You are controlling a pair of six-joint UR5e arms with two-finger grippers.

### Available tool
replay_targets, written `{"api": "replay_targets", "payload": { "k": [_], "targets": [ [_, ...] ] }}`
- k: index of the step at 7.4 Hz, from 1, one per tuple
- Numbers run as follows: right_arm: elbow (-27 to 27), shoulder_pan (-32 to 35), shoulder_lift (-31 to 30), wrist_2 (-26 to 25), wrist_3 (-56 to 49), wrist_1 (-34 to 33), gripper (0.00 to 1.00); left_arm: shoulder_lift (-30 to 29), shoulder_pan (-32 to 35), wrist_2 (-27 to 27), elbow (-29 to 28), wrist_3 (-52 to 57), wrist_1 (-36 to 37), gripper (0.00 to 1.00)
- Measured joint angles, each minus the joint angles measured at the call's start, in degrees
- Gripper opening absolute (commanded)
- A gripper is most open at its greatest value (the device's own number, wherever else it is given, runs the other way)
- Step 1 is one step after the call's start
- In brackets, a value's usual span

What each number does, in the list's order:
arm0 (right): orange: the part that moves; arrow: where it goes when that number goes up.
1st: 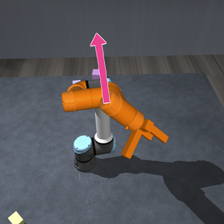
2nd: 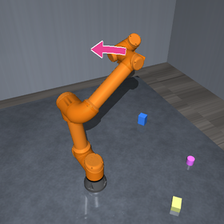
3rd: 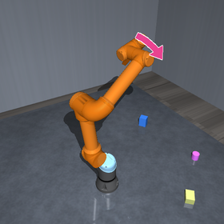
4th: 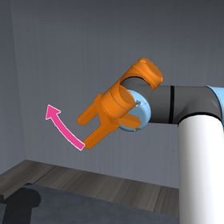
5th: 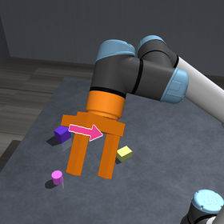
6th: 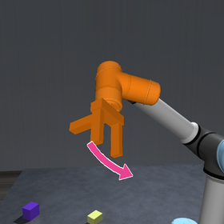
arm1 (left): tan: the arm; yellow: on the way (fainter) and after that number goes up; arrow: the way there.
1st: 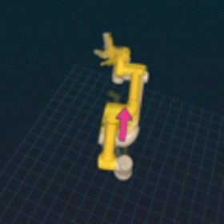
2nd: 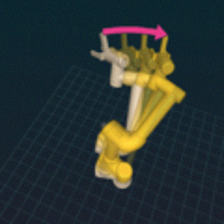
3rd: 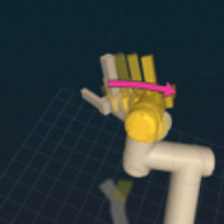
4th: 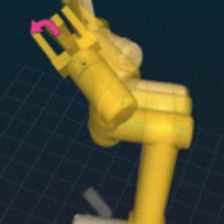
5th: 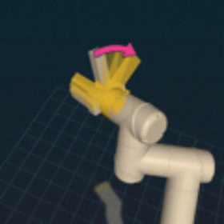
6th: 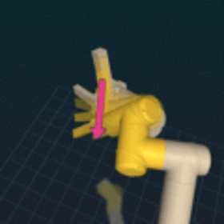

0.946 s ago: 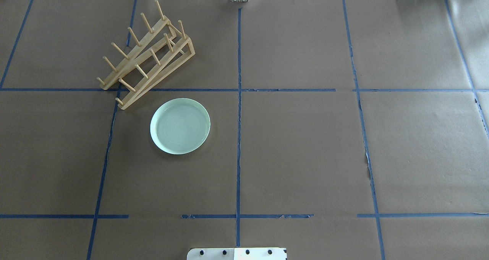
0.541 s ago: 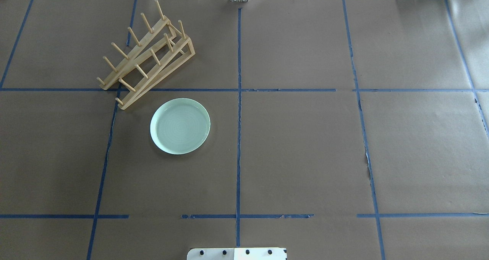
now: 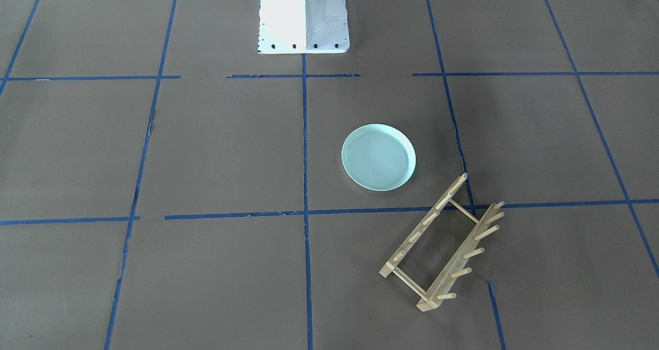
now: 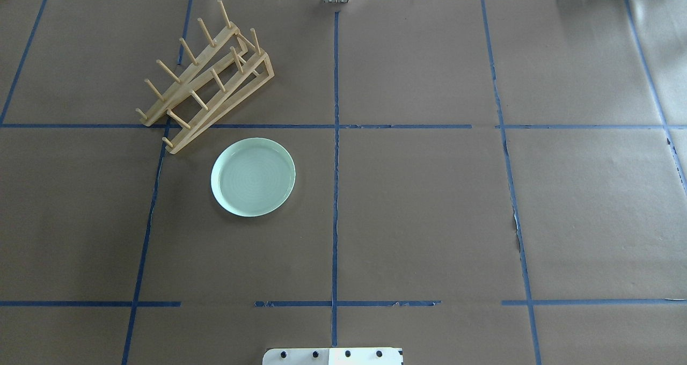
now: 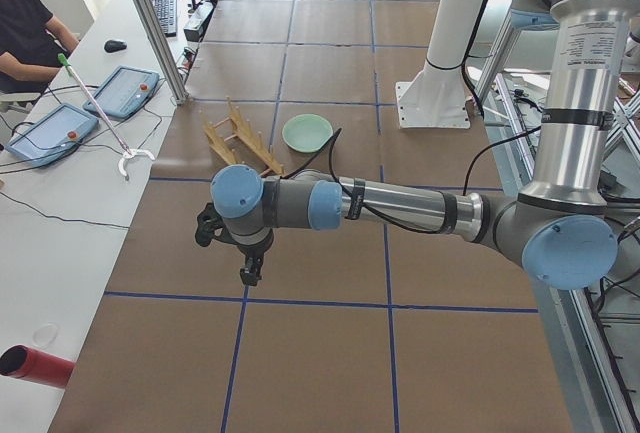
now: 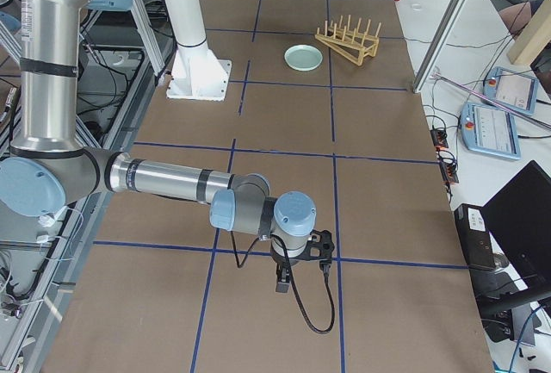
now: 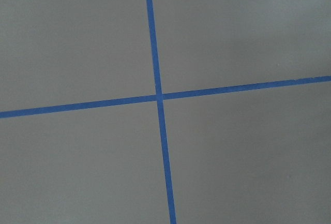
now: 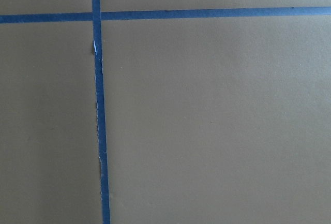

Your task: Place plate on rack

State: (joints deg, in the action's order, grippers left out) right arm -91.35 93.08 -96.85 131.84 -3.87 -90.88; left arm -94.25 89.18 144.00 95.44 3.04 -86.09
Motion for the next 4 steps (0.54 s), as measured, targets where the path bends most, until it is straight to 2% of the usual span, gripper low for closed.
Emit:
{"api": "replay_targets", "payload": {
  "k": [1, 2, 4],
  "targets": [
    [-0.02, 0.0, 0.01, 0.0, 0.0, 0.0, 1.0, -1.47, -5.29, 1.56, 2.03, -9.02, -3.13, 1.0],
    [-0.04, 0.0, 0.05, 0.0, 0.0, 0.0, 1.0, -4.46, -10.87, 0.41, 3.52, -20.65, -6.91, 1.0],
    [-0.06, 0.0, 0.03, 0.0, 0.0, 0.0, 1.0, -11.53, -22.33, -5.79, 8.1, -46.64, -10.37, 1.0]
  ]
}}
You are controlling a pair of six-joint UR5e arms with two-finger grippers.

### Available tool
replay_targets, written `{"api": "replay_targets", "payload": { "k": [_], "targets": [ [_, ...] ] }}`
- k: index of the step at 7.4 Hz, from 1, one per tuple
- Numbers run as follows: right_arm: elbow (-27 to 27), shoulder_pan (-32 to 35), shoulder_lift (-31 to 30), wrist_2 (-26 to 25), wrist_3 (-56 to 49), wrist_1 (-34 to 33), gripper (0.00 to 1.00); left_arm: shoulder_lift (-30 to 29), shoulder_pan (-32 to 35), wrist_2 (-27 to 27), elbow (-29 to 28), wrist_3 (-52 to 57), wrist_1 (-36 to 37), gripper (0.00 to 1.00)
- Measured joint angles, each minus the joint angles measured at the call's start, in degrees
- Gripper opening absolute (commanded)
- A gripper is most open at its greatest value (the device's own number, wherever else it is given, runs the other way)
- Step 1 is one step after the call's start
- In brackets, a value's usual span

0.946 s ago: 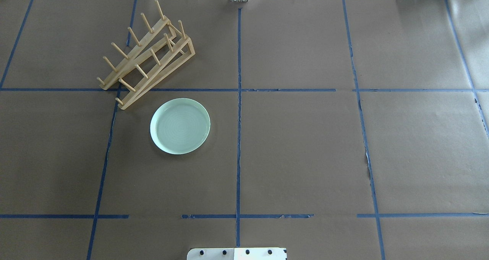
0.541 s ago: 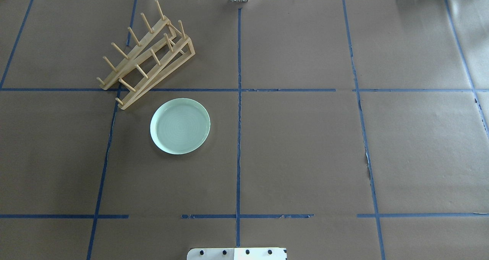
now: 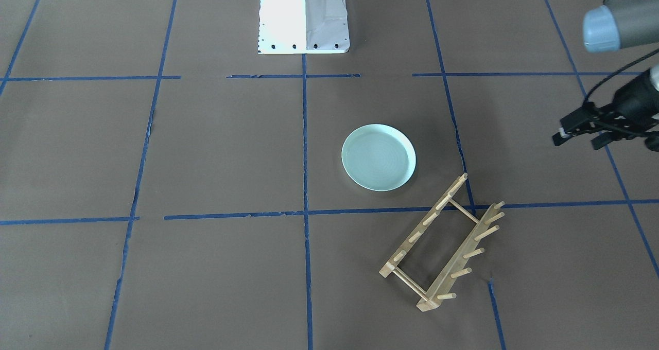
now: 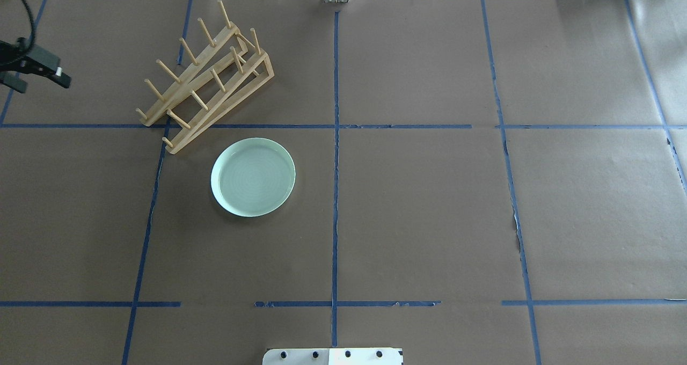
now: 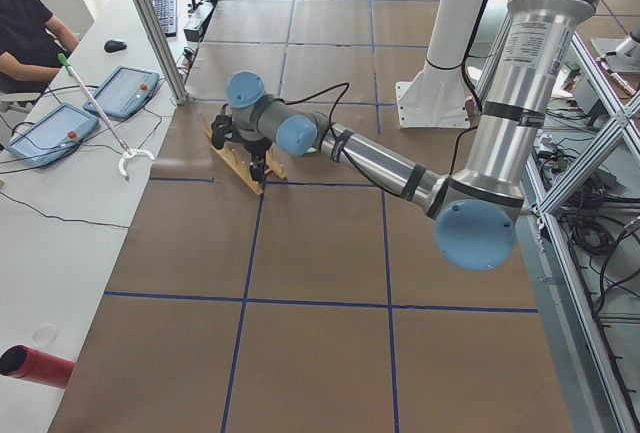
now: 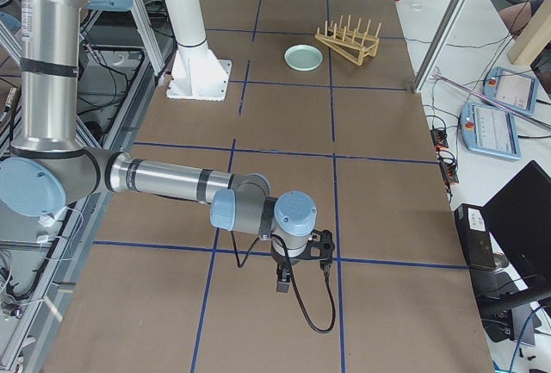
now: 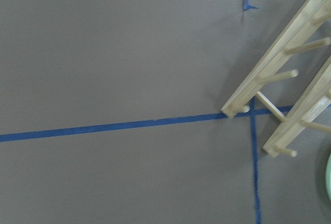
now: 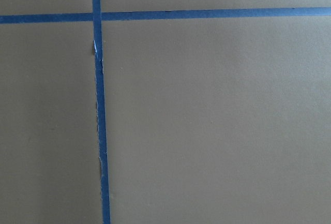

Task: Place plate on rack
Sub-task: 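Move the left gripper down to the rim of the pale green plate, then close the left gripper on the plate rim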

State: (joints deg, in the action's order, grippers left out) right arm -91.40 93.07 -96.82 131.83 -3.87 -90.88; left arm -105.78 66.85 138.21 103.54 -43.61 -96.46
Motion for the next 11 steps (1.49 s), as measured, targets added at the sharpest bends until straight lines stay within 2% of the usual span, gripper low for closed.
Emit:
{"api": "replay_targets", "payload": {
  "k": [2, 3, 5, 7, 11],
  "targets": [
    [0.0, 0.0, 0.0, 0.0, 0.0, 0.0, 1.0, -7.37, -12.28, -5.13, 1.74, -20.7, 0.24, 1.0],
    [0.0, 0.0, -0.01, 0.0, 0.0, 0.0, 1.0, -12.08, -19.06, -10.35, 0.48, -26.45, 2.58, 1.0],
    [0.0, 0.0, -0.03, 0.0, 0.0, 0.0, 1.0, -21.45, -29.26, -19.84, -7.32, -29.74, 6.44, 0.96],
    [0.0, 0.0, -0.01, 0.0, 0.0, 0.0, 1.0, -25.56, -34.8, -25.74, -14.29, -30.03, 5.69, 0.85],
    [0.0, 0.0, -0.03, 0.0, 0.0, 0.0, 1.0, -28.68, -36.55, -33.2, -18.3, -26.36, 4.45, 0.81]
  ]
}}
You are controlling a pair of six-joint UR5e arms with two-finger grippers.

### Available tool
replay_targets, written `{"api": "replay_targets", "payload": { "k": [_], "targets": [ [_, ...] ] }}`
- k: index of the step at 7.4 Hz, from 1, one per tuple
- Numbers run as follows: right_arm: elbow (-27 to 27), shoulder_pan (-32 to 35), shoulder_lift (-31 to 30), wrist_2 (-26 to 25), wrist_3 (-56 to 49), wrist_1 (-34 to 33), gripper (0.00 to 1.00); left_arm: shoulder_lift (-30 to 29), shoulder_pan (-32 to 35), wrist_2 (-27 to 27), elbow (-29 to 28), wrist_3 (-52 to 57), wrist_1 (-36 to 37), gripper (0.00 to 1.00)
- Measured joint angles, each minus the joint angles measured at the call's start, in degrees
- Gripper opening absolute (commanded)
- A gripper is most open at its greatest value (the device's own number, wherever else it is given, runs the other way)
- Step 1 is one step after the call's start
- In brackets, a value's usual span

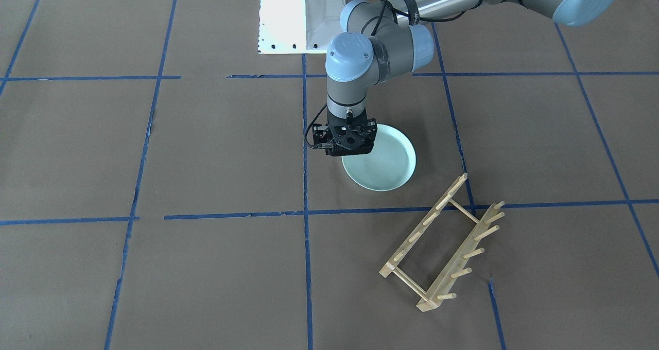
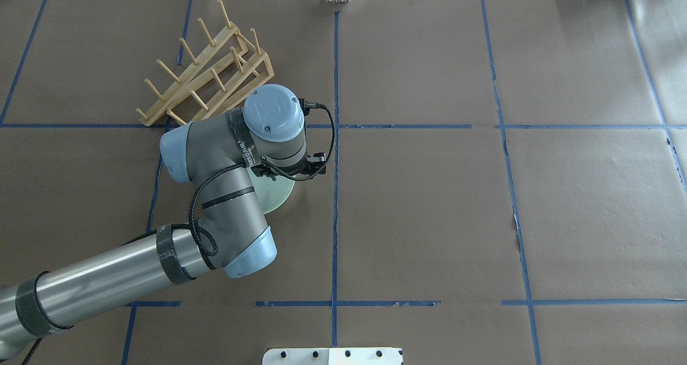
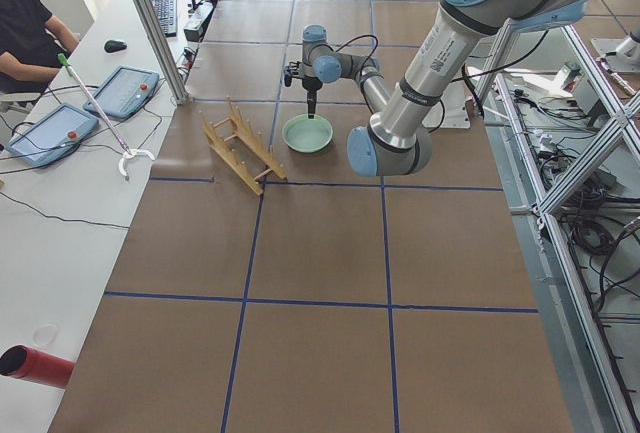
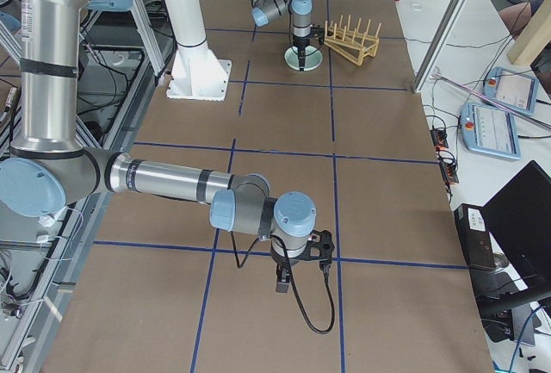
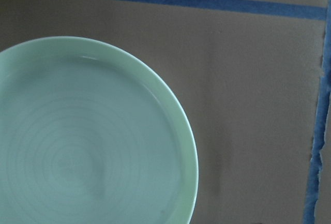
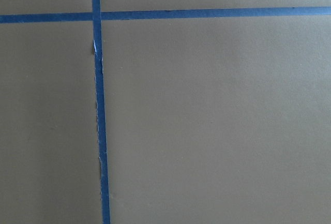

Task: Place plate on rack
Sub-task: 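Close the left gripper on the plate rim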

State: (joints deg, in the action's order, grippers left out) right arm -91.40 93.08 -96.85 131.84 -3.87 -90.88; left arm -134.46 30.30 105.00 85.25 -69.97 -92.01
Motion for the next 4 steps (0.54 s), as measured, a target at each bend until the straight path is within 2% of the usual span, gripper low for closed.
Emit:
{"api": "replay_targets", "payload": {
  "k": [1, 2, 3, 4],
  "targets": [
    [0.0, 0.0, 0.0, 0.0, 0.0, 0.0, 1.0, -0.06, -0.2, -1.46, -0.81, 0.39, -0.76, 0.81],
    [0.0, 0.0, 0.0, 0.0, 0.0, 0.0, 1.0, -0.08, -0.47, -2.71, -1.85, 0.55, -2.13, 0.75],
    [0.0, 0.0, 0.0, 0.0, 0.0, 0.0, 1.0, -0.08, -0.61, -3.4, -2.53, 0.6, -3.21, 0.63],
    [0.0, 0.0, 0.01, 0.0, 0.0, 0.0, 1.0, -0.02, -0.64, -3.69, -2.87, 0.61, -3.69, 0.59]
  ]
}}
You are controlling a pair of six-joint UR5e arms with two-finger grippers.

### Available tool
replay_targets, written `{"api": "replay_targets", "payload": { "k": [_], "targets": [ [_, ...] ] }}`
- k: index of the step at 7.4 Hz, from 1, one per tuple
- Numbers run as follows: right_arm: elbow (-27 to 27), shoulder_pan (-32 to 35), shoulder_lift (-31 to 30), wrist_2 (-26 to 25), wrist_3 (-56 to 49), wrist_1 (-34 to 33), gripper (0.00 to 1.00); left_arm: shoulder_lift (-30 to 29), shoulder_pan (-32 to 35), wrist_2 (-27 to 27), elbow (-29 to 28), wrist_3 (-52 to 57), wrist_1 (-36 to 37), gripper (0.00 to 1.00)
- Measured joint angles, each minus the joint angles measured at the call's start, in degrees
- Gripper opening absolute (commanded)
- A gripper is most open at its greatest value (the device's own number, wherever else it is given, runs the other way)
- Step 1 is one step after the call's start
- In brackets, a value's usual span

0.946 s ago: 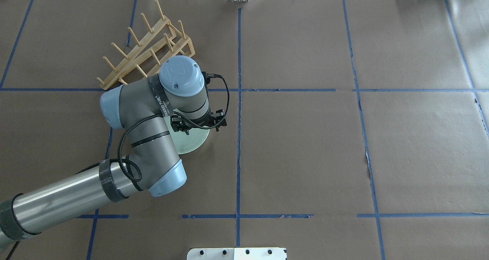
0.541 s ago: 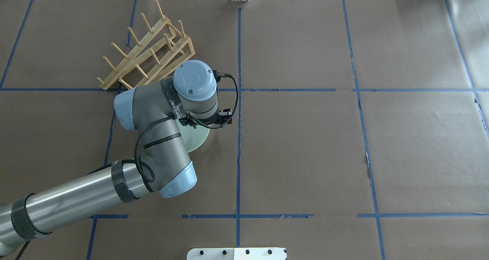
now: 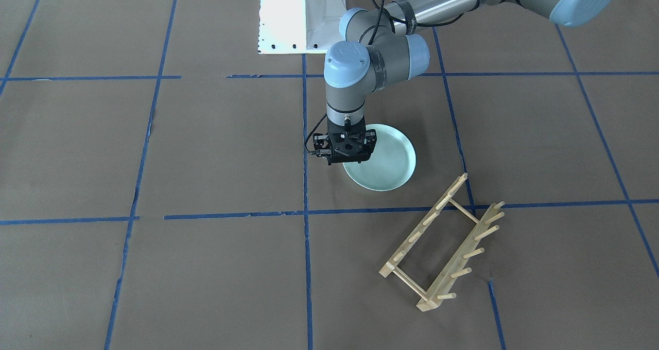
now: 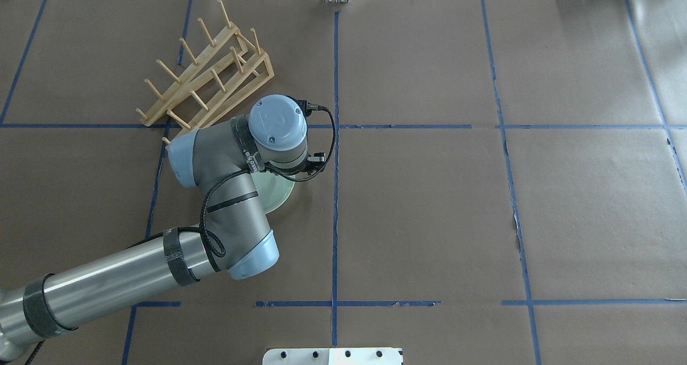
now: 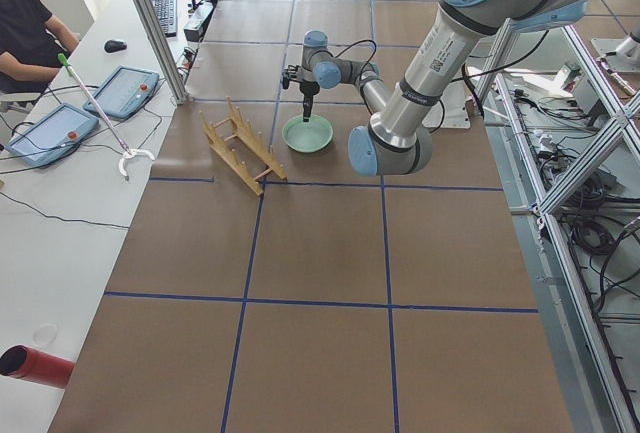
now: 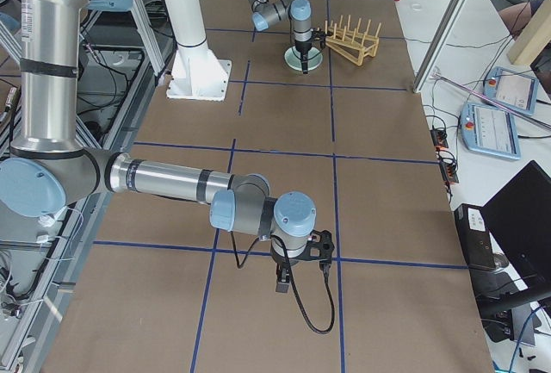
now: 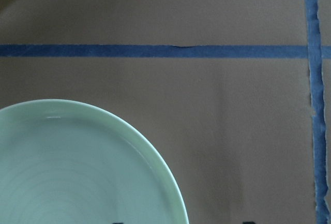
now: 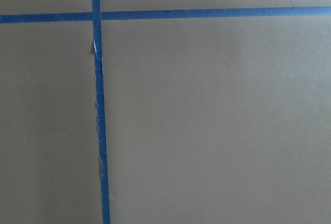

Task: Place plate on rack
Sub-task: 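Close the left gripper on the plate rim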

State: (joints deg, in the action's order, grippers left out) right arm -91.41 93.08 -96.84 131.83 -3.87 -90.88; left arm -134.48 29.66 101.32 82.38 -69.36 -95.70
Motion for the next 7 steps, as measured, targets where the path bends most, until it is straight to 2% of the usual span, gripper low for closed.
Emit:
{"api": "replay_targets", "payload": {
  "k": [1, 2, 3, 4, 7],
  "targets": [
    [0.0, 0.0, 0.03, 0.0, 0.0, 0.0, 1.0, 0.14, -0.15, -0.1, -0.13, 0.01, -0.18, 0.55],
    [0.0, 0.0, 0.04, 0.0, 0.0, 0.0, 1.0, 0.32, -0.35, -0.14, -0.17, 0.01, -0.24, 0.4],
    [0.0, 0.0, 0.02, 0.0, 0.0, 0.0, 1.0, 0.4, -0.49, -0.13, -0.18, 0.01, -0.27, 0.09],
    [0.0, 0.0, 0.0, 0.0, 0.0, 0.0, 1.0, 0.42, -0.56, -0.1, -0.25, 0.03, -0.27, 0.0],
    [0.0, 0.0, -0.01, 0.0, 0.0, 0.0, 1.0, 0.28, -0.53, 0.19, -0.07, -0.08, -0.28, 0.0]
  ]
}}
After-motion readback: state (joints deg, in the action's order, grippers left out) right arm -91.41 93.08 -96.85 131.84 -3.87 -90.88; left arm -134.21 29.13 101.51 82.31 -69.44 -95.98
